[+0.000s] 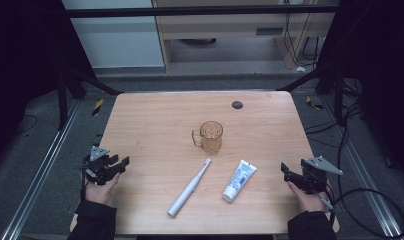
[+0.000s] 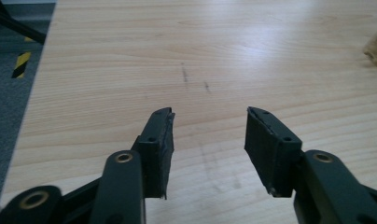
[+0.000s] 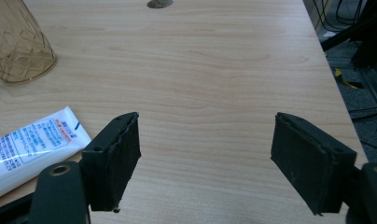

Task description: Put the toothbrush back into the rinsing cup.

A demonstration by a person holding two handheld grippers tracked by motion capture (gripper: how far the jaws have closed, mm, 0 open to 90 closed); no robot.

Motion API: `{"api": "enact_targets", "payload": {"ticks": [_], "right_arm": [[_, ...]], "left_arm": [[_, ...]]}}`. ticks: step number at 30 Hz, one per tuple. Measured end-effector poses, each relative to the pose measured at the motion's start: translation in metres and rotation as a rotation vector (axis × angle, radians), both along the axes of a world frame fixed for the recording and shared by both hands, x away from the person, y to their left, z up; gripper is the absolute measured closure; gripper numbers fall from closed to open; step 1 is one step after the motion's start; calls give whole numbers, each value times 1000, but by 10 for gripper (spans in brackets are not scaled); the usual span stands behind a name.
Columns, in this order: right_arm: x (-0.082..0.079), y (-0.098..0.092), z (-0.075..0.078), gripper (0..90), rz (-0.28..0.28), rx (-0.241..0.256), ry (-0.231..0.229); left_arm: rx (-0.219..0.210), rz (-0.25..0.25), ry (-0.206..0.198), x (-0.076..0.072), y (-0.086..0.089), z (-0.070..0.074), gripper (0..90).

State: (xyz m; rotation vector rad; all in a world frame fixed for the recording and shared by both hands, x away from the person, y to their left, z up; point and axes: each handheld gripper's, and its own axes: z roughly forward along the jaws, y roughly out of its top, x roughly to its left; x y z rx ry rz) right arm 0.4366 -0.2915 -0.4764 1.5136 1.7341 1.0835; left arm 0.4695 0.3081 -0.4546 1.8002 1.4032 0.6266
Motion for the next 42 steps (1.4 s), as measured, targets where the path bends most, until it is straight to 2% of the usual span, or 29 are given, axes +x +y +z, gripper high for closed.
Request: {"api": "enact_targets", "payload": {"ticks": [1,2,3,4,8,12,21,24,32,38,42], "right_arm": [[0,2,-1,236,14,1,13],[-1,3,-2,237,19,-10,12],[-1,4,-2,239,25,-12,13],[-1,4,-2,239,25,-12,13],[-3,7,0,260,33,-13,5],[-3,10,-1,272,45,-27,15],[-2,13,-3,303,67,-29,42],[-2,14,-3,306,73,-30,46],[-1,15,-3,310,78,-38,48],[-1,15,-2,310,77,-56,45],[0,16,-2,308,76,-59,53]], "left_arm": [[11,-32,8,-3,-8,0,577],[11,-32,8,-3,-8,0,589],[26,-66,22,-7,-17,-1,599],[26,-66,22,-7,-17,-1,618],[46,-135,39,-18,-31,-2,659],[32,-198,77,-31,-44,-5,724],[50,-288,128,-37,-66,-9,816],[52,-317,144,-39,-77,-11,817],[40,-356,147,-39,-92,-4,783],[36,-377,139,-36,-108,4,706],[62,-391,147,-33,-122,8,619]]}}
